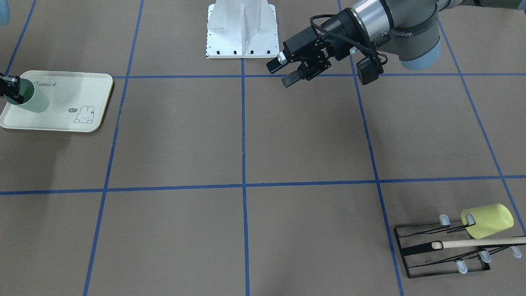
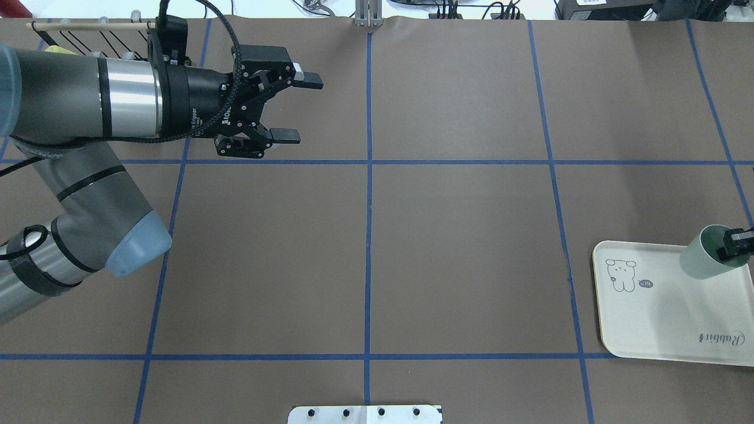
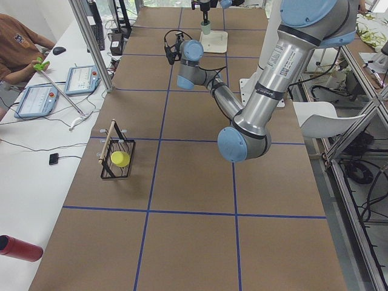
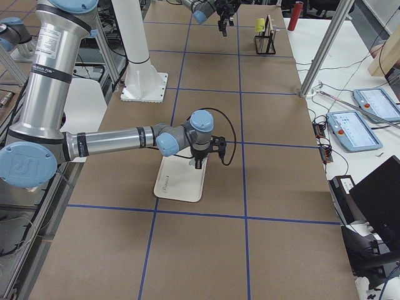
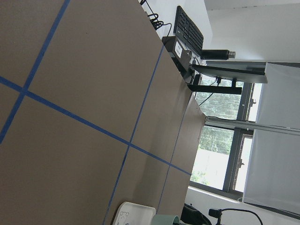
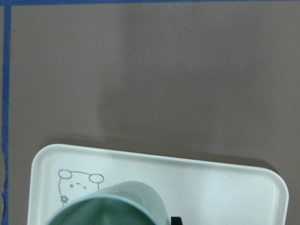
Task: Left arm grabs green cup and hands to right arm on tray
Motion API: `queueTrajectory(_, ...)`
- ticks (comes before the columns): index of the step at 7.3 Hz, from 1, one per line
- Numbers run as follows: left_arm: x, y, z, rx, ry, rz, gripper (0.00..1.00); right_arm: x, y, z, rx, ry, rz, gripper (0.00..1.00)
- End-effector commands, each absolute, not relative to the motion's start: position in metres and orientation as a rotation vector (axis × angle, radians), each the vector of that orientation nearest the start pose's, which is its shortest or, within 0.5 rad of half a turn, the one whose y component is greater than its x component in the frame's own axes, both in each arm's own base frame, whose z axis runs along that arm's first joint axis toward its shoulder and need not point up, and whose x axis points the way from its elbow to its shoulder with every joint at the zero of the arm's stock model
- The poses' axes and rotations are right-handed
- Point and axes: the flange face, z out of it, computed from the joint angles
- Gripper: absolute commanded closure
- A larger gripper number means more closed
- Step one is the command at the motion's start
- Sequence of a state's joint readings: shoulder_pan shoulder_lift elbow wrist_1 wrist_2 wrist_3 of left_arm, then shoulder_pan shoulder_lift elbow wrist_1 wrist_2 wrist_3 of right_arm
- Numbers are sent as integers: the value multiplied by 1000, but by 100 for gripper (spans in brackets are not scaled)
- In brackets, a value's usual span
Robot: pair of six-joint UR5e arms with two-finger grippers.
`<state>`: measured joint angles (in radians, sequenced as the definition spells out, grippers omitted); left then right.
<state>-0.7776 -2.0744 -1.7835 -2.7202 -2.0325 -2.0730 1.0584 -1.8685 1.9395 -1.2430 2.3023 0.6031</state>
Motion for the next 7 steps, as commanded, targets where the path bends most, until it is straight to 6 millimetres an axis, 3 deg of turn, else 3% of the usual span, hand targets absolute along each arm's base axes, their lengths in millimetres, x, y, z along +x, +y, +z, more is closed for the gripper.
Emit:
queueTrajectory(1,338,-454,158,-72,1846,-471,0,-153,-358,574,-86,-807,-118,100)
queueTrajectory(5,341,-460,162,-18,1791,-454,0,-163,-354,576,-97,-803,-144,99)
queueTrajectory(7,343,-461,164,-23,1784,-457,0,-168,-354,579,-99,-803,-154,91)
